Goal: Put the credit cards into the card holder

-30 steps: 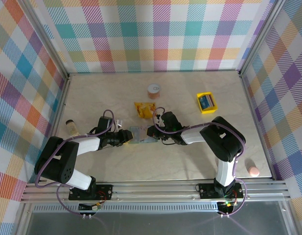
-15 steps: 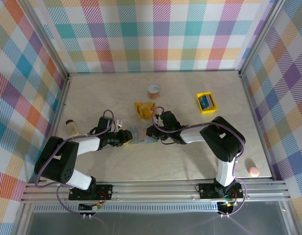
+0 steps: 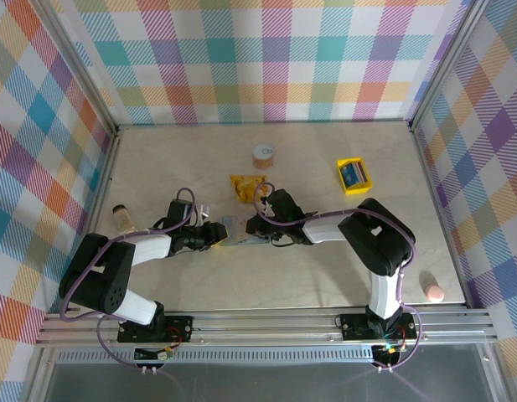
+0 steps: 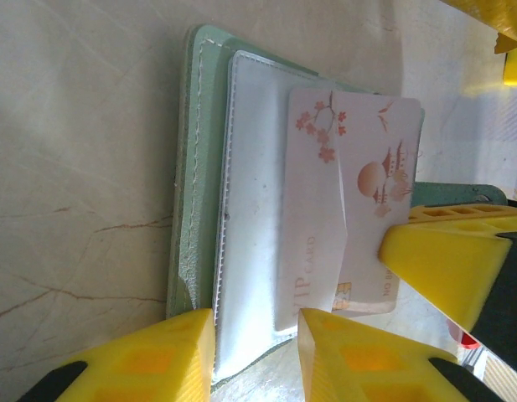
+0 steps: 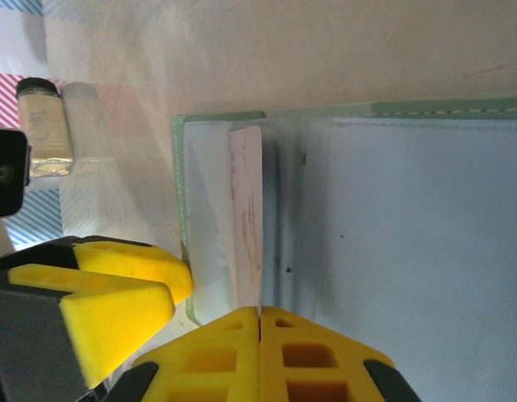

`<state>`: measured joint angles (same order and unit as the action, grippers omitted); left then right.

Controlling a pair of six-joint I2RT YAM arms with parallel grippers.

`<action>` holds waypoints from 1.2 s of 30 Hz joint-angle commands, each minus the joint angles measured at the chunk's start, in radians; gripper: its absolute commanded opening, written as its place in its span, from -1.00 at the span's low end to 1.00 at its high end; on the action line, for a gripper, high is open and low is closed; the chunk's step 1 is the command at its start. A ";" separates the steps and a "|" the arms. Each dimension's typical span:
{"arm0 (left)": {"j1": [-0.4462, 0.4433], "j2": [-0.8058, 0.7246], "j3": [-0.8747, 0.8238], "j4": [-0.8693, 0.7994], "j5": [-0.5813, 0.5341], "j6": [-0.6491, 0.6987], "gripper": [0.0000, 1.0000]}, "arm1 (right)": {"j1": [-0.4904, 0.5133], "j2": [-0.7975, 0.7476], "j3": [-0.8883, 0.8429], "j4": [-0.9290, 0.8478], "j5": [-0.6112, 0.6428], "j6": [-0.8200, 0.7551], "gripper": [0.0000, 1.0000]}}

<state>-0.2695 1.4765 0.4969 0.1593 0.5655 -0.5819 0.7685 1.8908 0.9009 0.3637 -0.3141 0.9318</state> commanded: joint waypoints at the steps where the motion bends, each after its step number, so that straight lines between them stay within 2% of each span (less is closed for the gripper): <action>1: 0.012 0.010 0.022 -0.011 0.008 0.014 -0.37 | 0.017 0.033 0.024 -0.051 0.016 0.005 -1.00; 23: 0.012 0.000 0.025 -0.017 0.008 0.010 -0.39 | 0.052 0.086 0.077 -0.077 0.021 0.036 -0.94; 29: 0.013 -0.081 0.035 -0.128 -0.109 0.006 -0.39 | 0.052 0.071 0.075 -0.109 0.045 0.022 -0.94; 36: 0.013 -0.074 0.047 -0.136 -0.124 0.006 -0.39 | 0.051 0.068 0.077 -0.117 0.047 0.013 -0.95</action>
<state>-0.2695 1.3949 0.5228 0.0540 0.4644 -0.5827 0.8097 1.9488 0.9707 0.3271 -0.2878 0.9611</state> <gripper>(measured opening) 0.308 0.054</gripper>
